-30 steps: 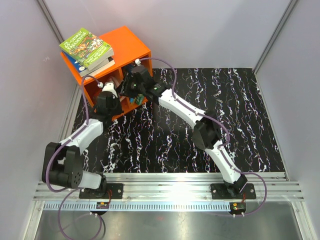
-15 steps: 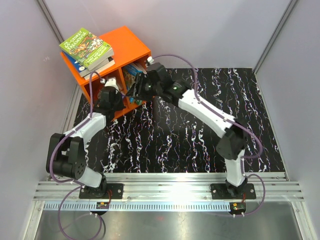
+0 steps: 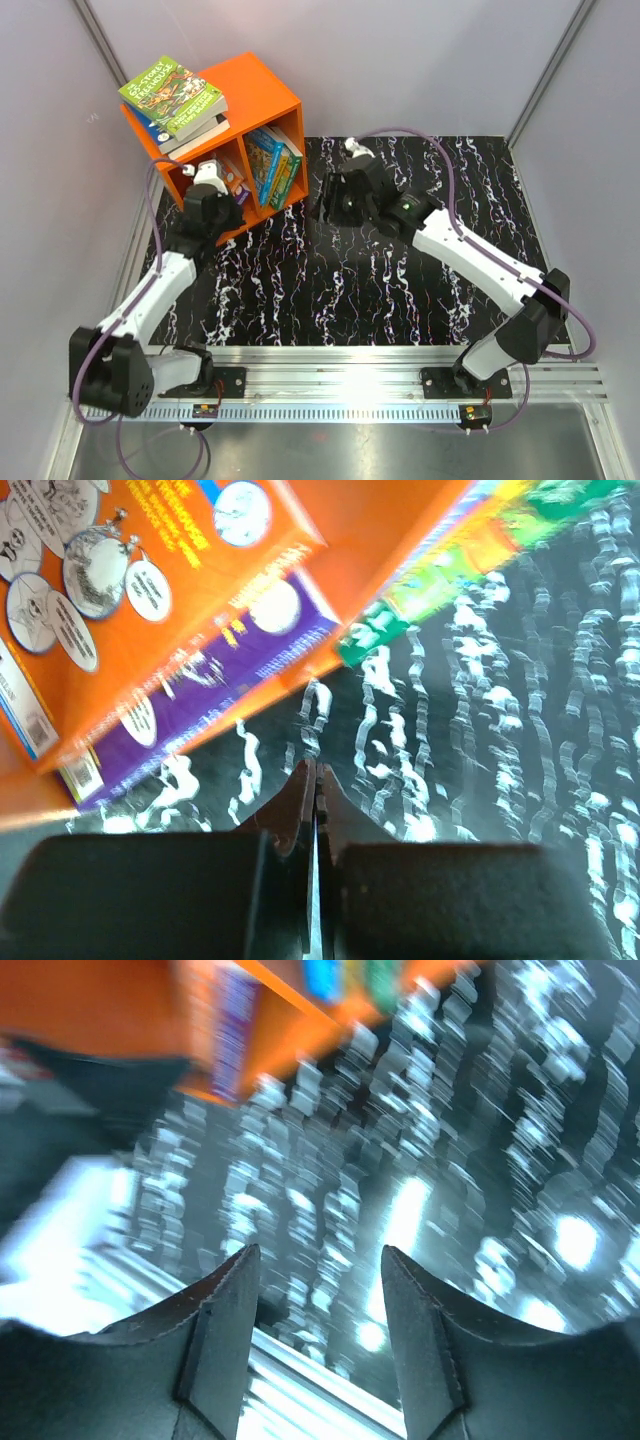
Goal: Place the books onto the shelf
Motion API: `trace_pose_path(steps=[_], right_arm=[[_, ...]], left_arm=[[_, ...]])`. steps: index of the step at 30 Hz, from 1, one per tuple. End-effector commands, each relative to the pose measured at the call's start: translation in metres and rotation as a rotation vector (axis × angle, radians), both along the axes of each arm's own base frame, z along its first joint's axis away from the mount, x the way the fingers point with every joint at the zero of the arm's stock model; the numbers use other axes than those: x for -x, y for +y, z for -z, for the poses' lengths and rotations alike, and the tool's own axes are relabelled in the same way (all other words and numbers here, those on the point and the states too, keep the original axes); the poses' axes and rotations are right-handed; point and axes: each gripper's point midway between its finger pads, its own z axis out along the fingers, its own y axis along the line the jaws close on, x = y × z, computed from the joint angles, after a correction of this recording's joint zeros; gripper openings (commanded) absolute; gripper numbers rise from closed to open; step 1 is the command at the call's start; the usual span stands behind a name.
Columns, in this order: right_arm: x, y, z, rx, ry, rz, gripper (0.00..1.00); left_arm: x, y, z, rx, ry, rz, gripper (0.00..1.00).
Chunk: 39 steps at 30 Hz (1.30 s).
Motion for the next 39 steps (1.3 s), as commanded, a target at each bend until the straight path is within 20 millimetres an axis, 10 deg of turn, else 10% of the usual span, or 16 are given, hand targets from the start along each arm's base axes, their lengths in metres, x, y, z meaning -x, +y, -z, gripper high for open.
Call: trace_pose_path(steps=[1,4,6,7,14,25,32,39], right_arm=[[0.009,-0.041,0.010,0.104,-0.019,0.063,0.59],[0.023,-0.051,0.007,0.102,-0.014,0.045,0.65],[0.034,-0.056,-0.003,0.075,-0.022,0.022,0.74],[0.038,-0.058,-0.003,0.076,-0.021,0.011,0.78],[0.081,-0.077,-0.040,-0.042,-0.094,-0.083,1.00],[0.134,-0.102,-0.054,-0.183,-0.108,-0.145,1.00],[0.163,-0.127,-0.067,-0.375,-0.145,-0.093,1.00],[0.150,-0.122,-0.043,-0.345,-0.097,-0.045,1.00]], left_arm=[[0.020,-0.011,-0.035,0.052,-0.098,0.019,0.00],[0.047,-0.021,-0.035,0.091,-0.088,0.042,0.07],[0.062,-0.027,-0.032,0.128,-0.070,0.045,0.28],[0.071,-0.026,-0.033,0.140,-0.078,0.048,0.54],[0.113,-0.027,-0.037,0.130,-0.064,0.058,0.99],[0.147,0.019,-0.100,-0.068,-0.203,0.038,0.99],[0.133,0.053,-0.082,-0.244,-0.240,-0.099,0.99],[0.090,0.058,-0.047,-0.389,-0.477,-0.090,0.99]])
